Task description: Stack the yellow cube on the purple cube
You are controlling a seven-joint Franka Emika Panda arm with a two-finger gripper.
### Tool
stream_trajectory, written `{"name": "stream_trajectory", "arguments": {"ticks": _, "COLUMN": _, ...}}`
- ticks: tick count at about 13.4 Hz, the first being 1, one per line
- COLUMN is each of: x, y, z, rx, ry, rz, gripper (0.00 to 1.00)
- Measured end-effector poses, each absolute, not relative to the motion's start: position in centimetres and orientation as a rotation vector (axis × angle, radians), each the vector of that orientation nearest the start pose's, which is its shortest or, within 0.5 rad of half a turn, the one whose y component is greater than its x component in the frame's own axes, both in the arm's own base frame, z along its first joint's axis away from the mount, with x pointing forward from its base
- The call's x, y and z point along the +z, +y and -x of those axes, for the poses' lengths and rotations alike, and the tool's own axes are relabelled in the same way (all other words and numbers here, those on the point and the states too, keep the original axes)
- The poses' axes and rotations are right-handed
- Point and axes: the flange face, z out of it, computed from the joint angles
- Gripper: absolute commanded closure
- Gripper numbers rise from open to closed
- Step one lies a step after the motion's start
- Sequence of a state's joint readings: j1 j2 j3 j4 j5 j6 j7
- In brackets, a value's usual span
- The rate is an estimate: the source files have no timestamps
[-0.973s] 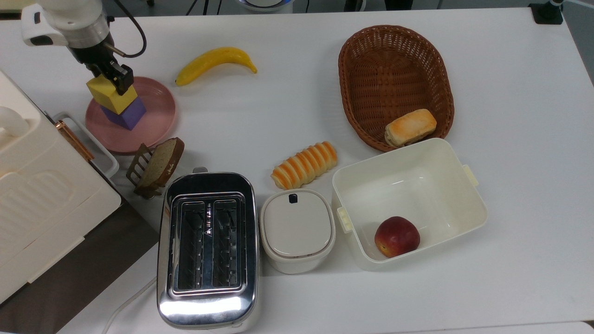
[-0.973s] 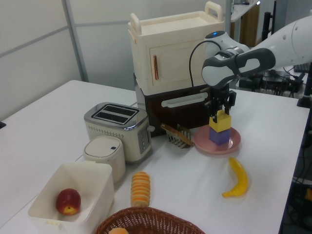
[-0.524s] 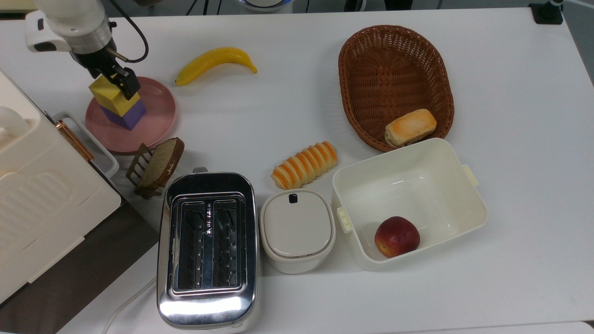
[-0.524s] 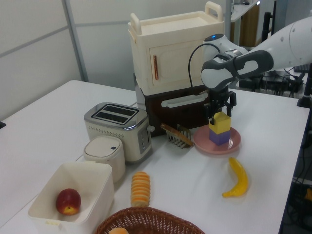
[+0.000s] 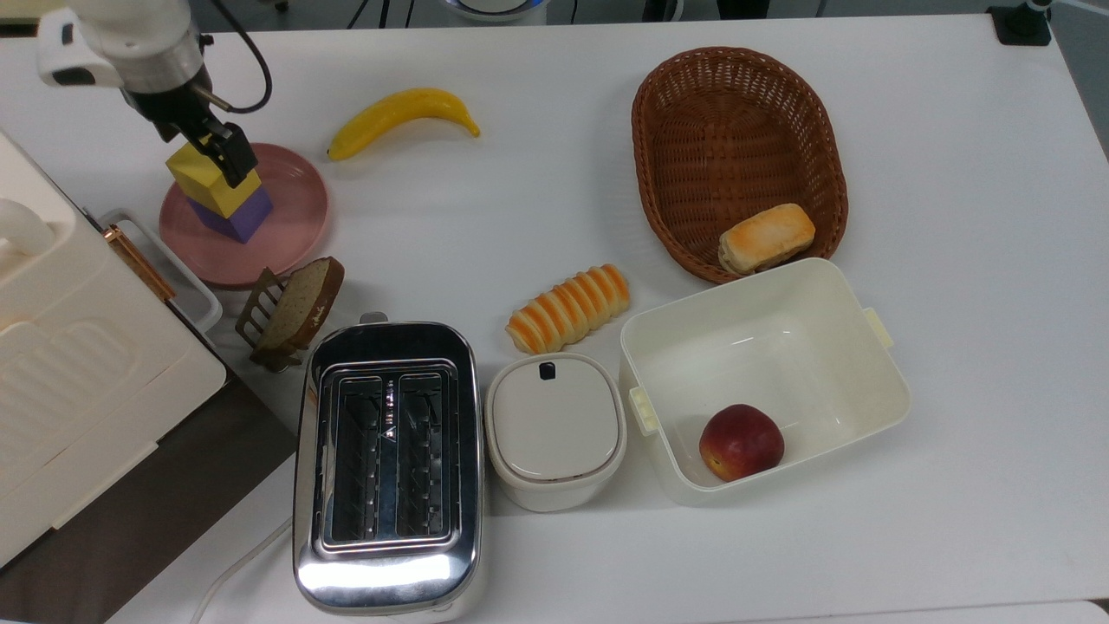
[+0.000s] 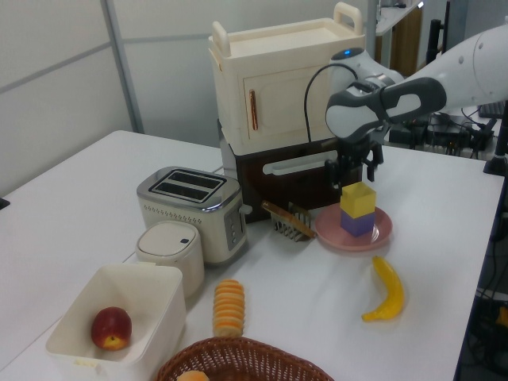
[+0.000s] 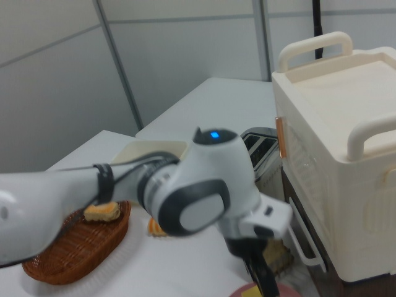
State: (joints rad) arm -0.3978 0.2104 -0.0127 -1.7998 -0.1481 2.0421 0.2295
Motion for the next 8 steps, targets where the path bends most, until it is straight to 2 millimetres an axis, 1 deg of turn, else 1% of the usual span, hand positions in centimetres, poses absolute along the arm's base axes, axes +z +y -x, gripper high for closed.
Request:
{"name": "stream_trajectory", "arguments": {"ticks": 1, "x": 45.5, "y": -24.2, "z": -57.1, "rx": -0.084, "ry": 0.918, "rz": 3.146, "gripper": 0.0}}
{"name": "stream_trajectory", "arguments": {"ticks": 2, "x": 48.2, "y": -22.2, "z": -57.5, "rx": -0.117, "ry": 0.884, "rz": 3.153, "gripper": 0.0}}
{"name": "stream_trajectory", "arguments": {"ticks": 3, "x": 50.7, "y": -19.3, "z": -57.9, "rx": -0.135, "ry": 0.819, "rz": 3.162, "gripper": 0.0}}
{"name": "stream_trajectory", "arguments": {"ticks": 4, "x": 52.5, "y": -15.0, "z": -58.7, "rx": -0.153, "ry": 0.713, "rz": 3.178, "gripper": 0.0}}
{"name": "stream_trajectory", "arguments": {"ticks": 5, "x": 53.3, "y": -9.8, "z": -59.6, "rx": -0.167, "ry": 0.573, "rz": 3.199, "gripper": 0.0}}
{"name": "stream_trajectory", "arguments": {"ticks": 7, "x": 53.0, "y": -2.7, "z": -60.4, "rx": -0.166, "ry": 0.366, "rz": 3.223, "gripper": 0.0}}
{"name": "stream_trajectory", "arguments": {"ticks": 8, "x": 52.7, "y": 0.5, "z": -60.5, "rx": -0.162, "ry": 0.273, "rz": 3.231, "gripper": 0.0}}
